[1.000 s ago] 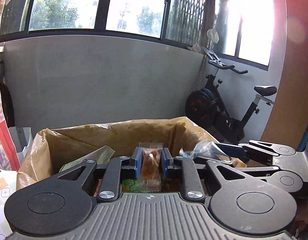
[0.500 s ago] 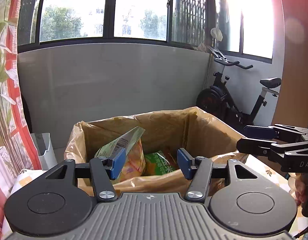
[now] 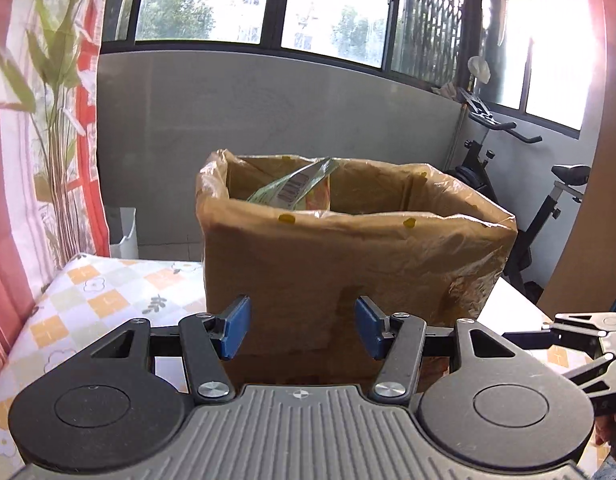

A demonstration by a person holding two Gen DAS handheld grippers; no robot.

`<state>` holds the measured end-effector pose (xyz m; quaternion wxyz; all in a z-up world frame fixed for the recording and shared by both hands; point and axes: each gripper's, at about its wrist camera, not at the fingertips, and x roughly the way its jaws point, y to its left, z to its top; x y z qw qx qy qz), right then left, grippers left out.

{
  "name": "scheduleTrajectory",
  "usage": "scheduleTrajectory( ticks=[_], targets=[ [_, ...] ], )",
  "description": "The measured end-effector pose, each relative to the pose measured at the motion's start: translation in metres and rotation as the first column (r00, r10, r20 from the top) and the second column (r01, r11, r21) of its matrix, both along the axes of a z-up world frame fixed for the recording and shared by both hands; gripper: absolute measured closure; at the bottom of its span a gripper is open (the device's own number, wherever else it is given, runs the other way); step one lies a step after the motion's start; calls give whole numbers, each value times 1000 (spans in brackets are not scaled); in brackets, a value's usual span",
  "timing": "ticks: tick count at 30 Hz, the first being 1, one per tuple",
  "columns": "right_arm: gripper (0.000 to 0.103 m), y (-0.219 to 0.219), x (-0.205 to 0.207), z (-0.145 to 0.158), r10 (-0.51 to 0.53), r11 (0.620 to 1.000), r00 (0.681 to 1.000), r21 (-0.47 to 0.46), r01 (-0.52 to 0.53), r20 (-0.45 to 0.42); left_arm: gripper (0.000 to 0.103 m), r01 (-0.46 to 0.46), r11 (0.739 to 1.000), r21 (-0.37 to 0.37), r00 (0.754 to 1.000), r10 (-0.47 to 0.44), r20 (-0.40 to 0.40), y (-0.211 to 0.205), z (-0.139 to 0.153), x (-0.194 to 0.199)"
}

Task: Organize snacks
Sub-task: 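Withdraw both grippers from the box back toward the snack pile, then lower the right gripper onto the red jerky packet and close it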

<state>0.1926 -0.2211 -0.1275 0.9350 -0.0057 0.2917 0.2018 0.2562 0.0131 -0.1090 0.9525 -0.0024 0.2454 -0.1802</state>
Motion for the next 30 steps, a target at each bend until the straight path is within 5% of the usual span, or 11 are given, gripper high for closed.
scheduleTrajectory(
  ticks=[3, 13, 19, 30],
  targets=[
    [40, -1, -1, -18, 16, 998, 993, -52, -22, -114, 43, 5, 1000, 13, 999, -4, -32, -2, -12, -3],
    [40, -2, -13, -45, 130, 958, 959, -216, -187, -254, 43, 16, 1000, -18, 996, -18, -87, -6, -31, -4],
    [38, 17, -8, -56, 190, 904, 955, -339, -260, -226, 43, 18, 999, -31, 990, -22, -142, -9, -44, -11],
    [39, 26, 8, -56, 239, 894, 943, -325, -307, -232, 43, 3, 999, -42, 988, -10, -157, -7, -50, -16]
  ],
)
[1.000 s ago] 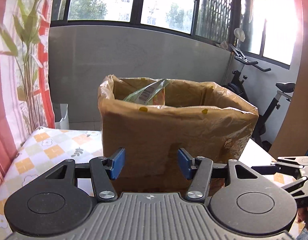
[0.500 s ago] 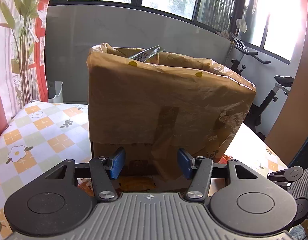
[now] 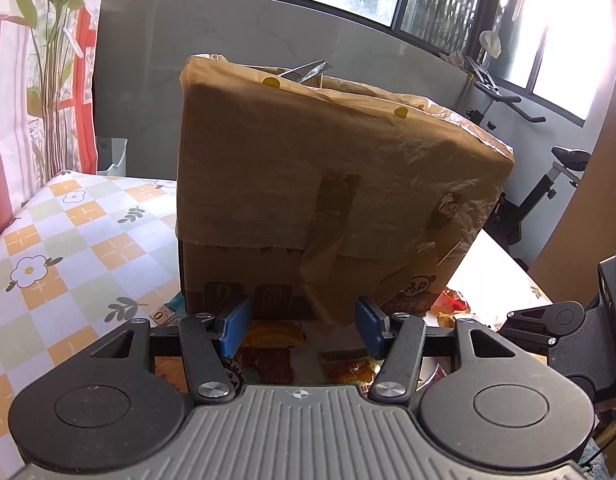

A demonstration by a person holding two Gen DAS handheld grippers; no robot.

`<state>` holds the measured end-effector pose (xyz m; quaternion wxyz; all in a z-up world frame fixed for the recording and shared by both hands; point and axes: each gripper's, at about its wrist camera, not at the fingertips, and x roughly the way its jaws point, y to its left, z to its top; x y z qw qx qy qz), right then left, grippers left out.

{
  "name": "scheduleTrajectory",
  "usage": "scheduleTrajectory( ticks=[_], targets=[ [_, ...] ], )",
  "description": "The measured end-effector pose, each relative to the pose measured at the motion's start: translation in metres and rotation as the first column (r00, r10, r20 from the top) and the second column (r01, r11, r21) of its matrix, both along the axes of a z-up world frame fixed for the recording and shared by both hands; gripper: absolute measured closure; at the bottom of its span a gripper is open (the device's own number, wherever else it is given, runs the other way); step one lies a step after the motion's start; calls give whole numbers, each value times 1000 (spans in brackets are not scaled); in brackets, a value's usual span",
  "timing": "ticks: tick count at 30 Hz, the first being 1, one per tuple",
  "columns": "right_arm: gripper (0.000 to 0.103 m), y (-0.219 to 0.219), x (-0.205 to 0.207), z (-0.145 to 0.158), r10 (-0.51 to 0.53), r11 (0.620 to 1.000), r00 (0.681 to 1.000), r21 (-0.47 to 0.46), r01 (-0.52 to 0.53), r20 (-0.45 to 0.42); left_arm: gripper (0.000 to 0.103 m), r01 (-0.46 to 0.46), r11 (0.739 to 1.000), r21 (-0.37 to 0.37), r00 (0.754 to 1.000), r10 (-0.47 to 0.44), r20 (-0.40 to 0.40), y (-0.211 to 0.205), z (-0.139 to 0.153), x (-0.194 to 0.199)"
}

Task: Organize snacks
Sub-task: 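Lower the right gripper onto the red jerky packet and close it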

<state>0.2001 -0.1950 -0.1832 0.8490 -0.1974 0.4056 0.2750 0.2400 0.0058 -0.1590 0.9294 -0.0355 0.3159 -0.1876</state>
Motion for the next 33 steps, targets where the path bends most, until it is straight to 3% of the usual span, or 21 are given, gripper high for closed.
scheduleTrajectory(
  ticks=[11, 20, 24, 28, 33],
  targets=[
    [37, 4, -2, -2, 147, 978, 989, -145, -150, -31, 43, 19, 1000, -17, 1000, -19, -18, -3, -6, -4],
    [39, 10, 22, -17, 83, 996, 995, -10, -83, -49, 43, 10, 1000, -16, 1000, -11, -23, -1, -8, -4],
    [39, 0, 35, -22, -57, 994, 996, 93, 64, -74, 43, 8, 1000, -15, 999, -9, -32, -3, -10, -3],
    [39, -7, 43, -23, -190, 965, 978, 165, 203, -88, 43, 16, 1000, -7, 999, -16, -32, -5, -12, -3],
    [39, -5, 41, -15, -168, 971, 983, 161, 179, -76, 43, 3, 1000, -7, 999, -4, -44, -3, -16, -2]
  ],
)
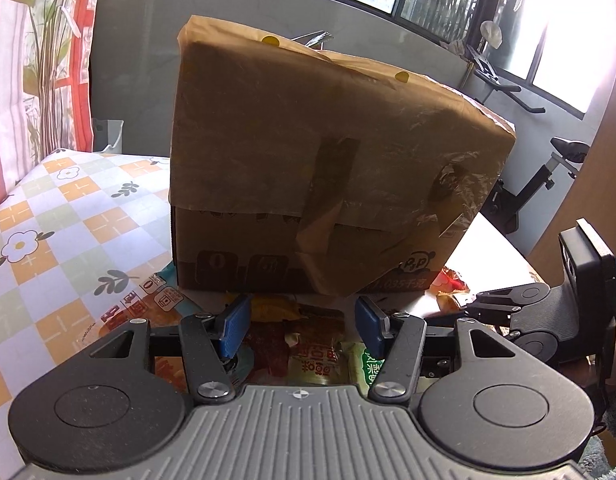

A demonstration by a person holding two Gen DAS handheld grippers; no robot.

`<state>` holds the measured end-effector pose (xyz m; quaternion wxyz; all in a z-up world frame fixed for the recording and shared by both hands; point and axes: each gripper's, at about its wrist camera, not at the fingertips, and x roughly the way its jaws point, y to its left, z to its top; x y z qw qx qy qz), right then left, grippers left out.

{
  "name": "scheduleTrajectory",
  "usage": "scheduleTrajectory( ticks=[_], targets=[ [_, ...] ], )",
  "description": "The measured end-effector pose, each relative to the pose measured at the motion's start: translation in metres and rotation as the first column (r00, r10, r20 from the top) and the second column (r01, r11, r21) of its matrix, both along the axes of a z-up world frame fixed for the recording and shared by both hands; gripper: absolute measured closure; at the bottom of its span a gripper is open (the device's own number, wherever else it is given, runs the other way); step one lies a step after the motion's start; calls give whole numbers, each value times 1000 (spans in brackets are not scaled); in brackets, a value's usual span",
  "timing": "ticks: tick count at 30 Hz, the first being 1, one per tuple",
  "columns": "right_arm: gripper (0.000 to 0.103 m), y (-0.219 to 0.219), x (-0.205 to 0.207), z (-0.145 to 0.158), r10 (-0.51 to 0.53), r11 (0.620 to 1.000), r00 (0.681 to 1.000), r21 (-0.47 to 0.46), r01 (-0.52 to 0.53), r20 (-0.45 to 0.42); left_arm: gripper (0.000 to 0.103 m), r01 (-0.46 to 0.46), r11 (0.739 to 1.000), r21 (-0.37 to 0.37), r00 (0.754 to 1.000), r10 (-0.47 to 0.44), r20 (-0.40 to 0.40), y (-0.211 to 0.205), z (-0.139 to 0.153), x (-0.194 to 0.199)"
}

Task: Organize snacks
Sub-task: 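Lower the right gripper onto the red jerky packet and close it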

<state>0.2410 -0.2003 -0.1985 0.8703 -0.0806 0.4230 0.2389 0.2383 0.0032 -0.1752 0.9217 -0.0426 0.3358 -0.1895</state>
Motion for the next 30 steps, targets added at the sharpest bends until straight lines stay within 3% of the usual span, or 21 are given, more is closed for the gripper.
scheduleTrajectory(
  ticks=[3, 8, 16, 22, 30],
  targets=[
    [39, -4, 1, 5, -33, 999, 999, -1, 33, 29, 43, -12, 1000, 0, 1000, 12, -7, 1, -2, 1],
    [40, -1, 11, -2, -175, 984, 984, -1, 176, 36, 43, -7, 1000, -4, 1000, 7, -18, 0, -5, 2],
    [43, 19, 17, -17, -205, 977, 976, -36, 208, 76, 43, -28, 1000, -3, 999, 28, -29, 3, -8, 2],
    [45, 20, -2, -28, -276, 961, 949, 14, 277, 154, 43, -22, 1000, 5, 999, 22, -37, 3, -11, 2],
    [62, 4, -18, -30, -315, 949, 929, 94, 302, 192, 43, -14, 1000, 22, 998, 15, -60, 0, -20, 4]
  ],
)
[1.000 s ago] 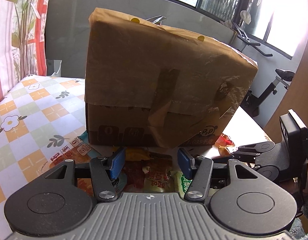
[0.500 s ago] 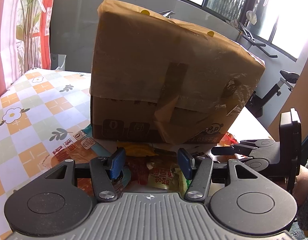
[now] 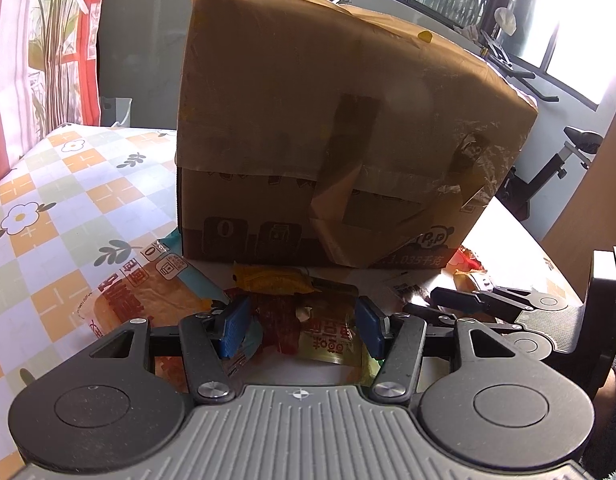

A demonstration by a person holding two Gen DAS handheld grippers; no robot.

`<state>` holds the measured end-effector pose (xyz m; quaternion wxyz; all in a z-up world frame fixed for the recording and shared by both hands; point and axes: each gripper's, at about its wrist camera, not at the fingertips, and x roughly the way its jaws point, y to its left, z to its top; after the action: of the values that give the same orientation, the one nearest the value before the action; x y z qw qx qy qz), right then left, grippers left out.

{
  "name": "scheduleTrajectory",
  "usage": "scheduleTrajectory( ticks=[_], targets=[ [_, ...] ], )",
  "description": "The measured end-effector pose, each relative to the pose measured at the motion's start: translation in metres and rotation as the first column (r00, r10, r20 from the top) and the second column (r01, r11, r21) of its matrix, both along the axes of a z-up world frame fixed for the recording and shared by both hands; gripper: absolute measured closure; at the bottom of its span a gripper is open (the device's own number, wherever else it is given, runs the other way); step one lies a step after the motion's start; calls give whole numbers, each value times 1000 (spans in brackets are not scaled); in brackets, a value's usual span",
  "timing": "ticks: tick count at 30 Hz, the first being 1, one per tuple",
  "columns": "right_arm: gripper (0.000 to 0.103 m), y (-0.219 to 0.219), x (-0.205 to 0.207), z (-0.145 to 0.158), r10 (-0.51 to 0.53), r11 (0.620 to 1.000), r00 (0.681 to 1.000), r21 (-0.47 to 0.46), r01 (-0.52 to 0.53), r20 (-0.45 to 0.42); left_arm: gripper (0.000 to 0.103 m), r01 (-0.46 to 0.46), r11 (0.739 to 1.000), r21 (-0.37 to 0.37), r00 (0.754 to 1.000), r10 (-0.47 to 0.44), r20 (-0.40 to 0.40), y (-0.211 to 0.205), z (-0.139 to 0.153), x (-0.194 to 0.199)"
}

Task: Organize snacks
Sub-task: 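Lower the right gripper onto the red jerky packet and close it, then close the left gripper on the yellow packet while right holds the red jerky packet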

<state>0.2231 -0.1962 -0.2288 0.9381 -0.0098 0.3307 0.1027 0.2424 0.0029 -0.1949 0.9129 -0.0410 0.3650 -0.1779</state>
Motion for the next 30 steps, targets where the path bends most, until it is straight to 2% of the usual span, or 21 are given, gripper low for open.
scheduleTrajectory(
  ticks=[10, 15, 18, 20, 23, 25, 27, 30],
  targets=[
    [63, -7, -4, 4, 4, 1000, 1000, 23, -4, 14, 44, 35, 999, 8, 999, -35, -1, -3, -10, 5],
    [63, -3, -4, 3, 14, 1000, 1000, 12, -14, 13, 45, 48, 998, 36, 999, -48, 4, -9, -13, 21],
    [63, -3, -3, 3, 15, 1000, 1000, 15, -15, 12, 45, 57, 995, 77, 998, -57, 10, -15, -17, 33],
    [62, -3, -3, 2, 17, 1000, 1000, 14, -17, 12, 51, 57, 995, 84, 998, -57, -1, -17, -21, 42],
    [62, -3, -2, 2, 20, 1000, 1000, 16, -20, 10, 53, 47, 995, 87, 999, -45, -17, -20, -26, 53],
    [62, -3, -1, 2, 22, 1000, 1000, 15, -22, 10, 51, 30, 995, 94, 999, -29, -16, -22, -27, 58],
    [62, -3, -1, 2, 23, 1000, 1000, 13, -24, 10, 41, 21, 996, 83, 999, -19, -30, -22, -30, 64],
    [62, -2, -1, 2, 23, 1000, 1000, 13, -23, 10, 40, 13, 993, 113, 999, -10, -33, -23, -34, 72]
  ],
)
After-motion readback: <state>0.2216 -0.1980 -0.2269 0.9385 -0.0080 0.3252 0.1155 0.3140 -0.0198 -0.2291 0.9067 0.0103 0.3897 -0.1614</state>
